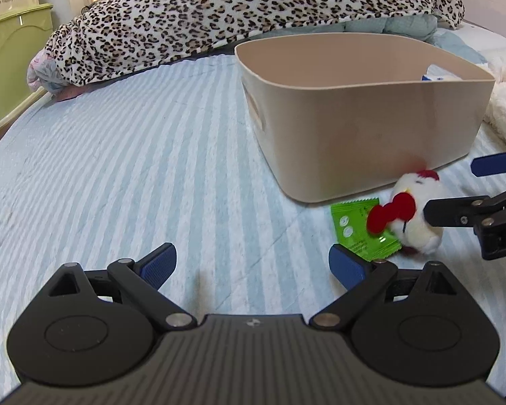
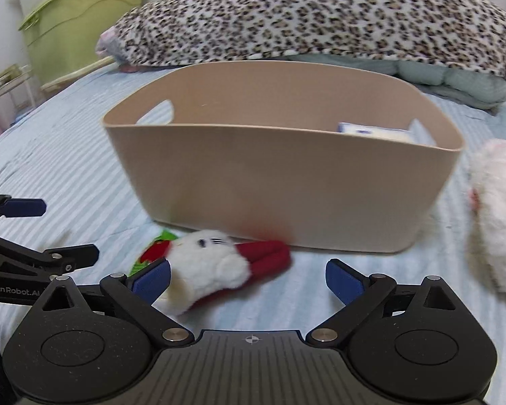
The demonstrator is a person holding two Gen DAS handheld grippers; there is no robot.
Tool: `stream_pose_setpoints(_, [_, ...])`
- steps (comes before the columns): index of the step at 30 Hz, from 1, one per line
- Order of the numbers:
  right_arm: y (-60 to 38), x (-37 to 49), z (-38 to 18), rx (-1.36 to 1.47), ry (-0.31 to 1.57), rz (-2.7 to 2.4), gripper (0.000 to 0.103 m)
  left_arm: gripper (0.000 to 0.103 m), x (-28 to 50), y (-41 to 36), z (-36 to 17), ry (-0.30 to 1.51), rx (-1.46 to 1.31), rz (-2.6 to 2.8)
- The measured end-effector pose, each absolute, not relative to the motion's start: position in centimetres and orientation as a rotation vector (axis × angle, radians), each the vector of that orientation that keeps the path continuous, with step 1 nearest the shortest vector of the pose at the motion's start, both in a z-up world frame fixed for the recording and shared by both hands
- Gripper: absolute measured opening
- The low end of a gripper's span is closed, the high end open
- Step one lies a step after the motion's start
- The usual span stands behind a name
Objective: Organize objects
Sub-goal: 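Grasp the green candy packet with the left tool while the right grasps the white plush toy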
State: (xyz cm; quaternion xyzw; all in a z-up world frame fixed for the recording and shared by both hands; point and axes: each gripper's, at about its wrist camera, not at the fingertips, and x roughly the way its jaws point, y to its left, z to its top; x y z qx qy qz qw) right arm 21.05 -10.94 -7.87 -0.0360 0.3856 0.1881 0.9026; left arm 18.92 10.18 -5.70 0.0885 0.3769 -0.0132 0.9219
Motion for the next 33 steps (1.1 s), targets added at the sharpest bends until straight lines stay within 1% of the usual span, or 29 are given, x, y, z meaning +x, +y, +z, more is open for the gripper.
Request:
stream_pose_setpoints(10, [-8.3,21.9,-9.1,-0.16,0.805,0.429,0.1,0.097,19.0,9.8,-6.8,0.789,0.199,-0.037])
stream_pose_setpoints(12, [-8.1,22.2,-9.5,-0.159,0.815,0.436,0.092,0.097,19.0,9.9,-7.1,0.798,0.188,-0.048])
stream_pose_setpoints(13, [-8.2,22.1,-9.6,-0.152,0.812,0.442,0.086,0.097,19.0,10.1,-7.1,0.803,0.177,-0.055])
stream_pose_setpoints(14, [-8.2,21.9,-9.6,-0.143,0.805,0.448,0.076,0.097,19.0,10.1,-7.2,0.804,0.172,-0.059])
stream_pose_setpoints(15, [-8.2,21.7,-9.6,-0.139,0.802,0.46,0.073,0.097,18.9,10.2,-7.2,0.804,0.172,-0.06])
stream_pose_setpoints(16, [-8.2,21.5,-9.6,-0.143,0.799,0.472,0.063,0.097,18.9,10.2,-7.3,0.804,0.173,-0.06])
stream_pose_setpoints(19, [-8.2,21.1,-9.4,-0.158,0.789,0.477,0.06,0.097,19.0,10.0,-7.2,0.805,0.159,-0.076])
stream_pose_setpoints(23, [-9.5,20.7,-8.9,-0.103,0.773,0.451,0.056,0.097,18.9,9.1,-7.0,0.789,0.146,-0.115])
stream_pose_setpoints(29, [-12.1,20.2,-7.5,-0.074,0.748,0.415,0.056,0.097,19.5,7.0,-7.4,0.783,0.139,-0.184])
stream_pose_setpoints(33, [-13.5,20.9,-7.8,-0.052,0.771,0.376,0.056,0.097,20.9,6.0,-8.4,0.827,0.074,-0.21])
